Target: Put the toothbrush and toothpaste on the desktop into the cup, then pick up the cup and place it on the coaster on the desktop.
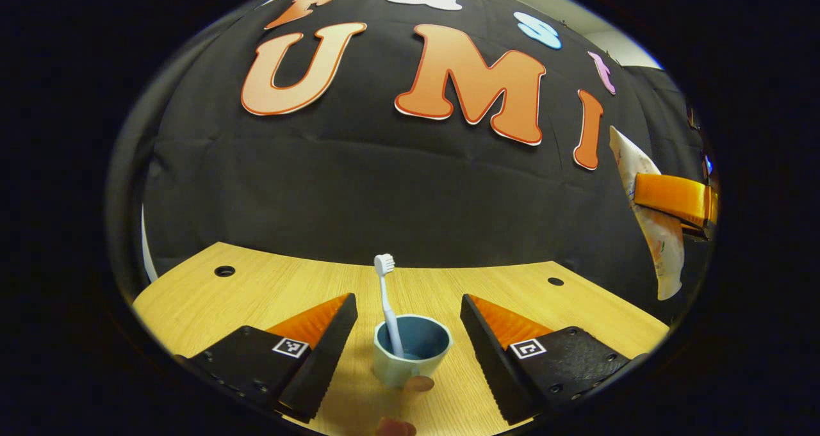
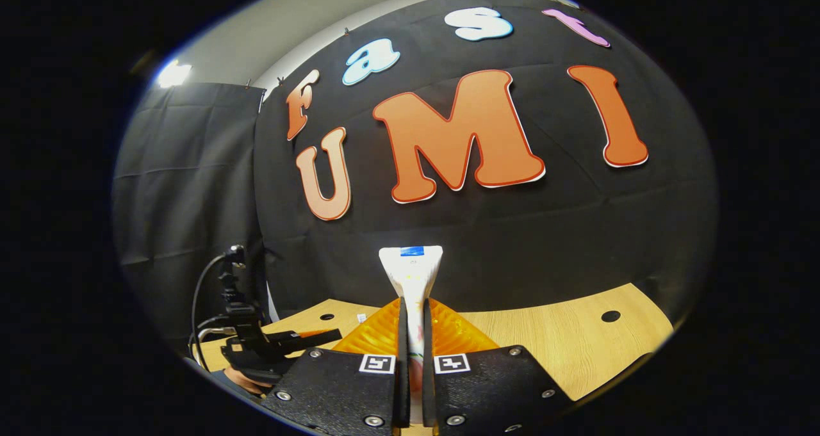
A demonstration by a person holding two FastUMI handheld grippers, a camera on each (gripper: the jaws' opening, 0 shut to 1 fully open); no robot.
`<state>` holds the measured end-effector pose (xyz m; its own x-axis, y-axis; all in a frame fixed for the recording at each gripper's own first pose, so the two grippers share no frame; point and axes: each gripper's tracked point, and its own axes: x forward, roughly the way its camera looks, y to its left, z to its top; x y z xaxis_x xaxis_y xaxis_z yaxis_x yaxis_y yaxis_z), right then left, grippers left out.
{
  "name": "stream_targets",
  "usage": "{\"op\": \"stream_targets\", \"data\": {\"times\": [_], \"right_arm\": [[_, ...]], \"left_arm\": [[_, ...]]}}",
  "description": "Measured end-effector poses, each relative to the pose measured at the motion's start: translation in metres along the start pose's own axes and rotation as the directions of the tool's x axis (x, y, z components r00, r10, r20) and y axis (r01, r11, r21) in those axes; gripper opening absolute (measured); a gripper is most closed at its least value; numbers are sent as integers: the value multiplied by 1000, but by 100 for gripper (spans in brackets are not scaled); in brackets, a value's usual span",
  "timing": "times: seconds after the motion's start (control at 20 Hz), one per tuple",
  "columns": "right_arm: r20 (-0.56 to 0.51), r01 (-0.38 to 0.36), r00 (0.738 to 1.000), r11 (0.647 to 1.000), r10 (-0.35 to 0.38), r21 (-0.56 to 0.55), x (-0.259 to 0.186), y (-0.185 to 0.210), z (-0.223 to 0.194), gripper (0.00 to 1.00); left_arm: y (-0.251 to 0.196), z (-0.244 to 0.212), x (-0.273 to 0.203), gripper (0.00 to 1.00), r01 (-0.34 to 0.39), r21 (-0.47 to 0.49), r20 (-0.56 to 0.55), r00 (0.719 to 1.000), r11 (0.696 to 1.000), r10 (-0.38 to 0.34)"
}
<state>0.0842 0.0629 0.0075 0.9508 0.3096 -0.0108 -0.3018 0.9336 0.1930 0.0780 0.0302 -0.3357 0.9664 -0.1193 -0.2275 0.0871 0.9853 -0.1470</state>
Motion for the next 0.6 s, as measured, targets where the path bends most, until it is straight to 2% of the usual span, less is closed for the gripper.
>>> {"op": "stream_targets", "data": {"times": [0.15,0.35,0.6], "right_arm": [[16,-13,1000,1000,12,21,2,5,4,8],[9,-26,1000,998,25,57,9,8,-3,8],[22,-28,999,997,26,65,23,12,-6,8]], "left_arm": [[6,15,-26,97,-25,31,27,999,999,24],[8,23,-56,97,-49,136,31,998,989,45],[9,33,-91,97,-64,141,53,997,988,57]]}}
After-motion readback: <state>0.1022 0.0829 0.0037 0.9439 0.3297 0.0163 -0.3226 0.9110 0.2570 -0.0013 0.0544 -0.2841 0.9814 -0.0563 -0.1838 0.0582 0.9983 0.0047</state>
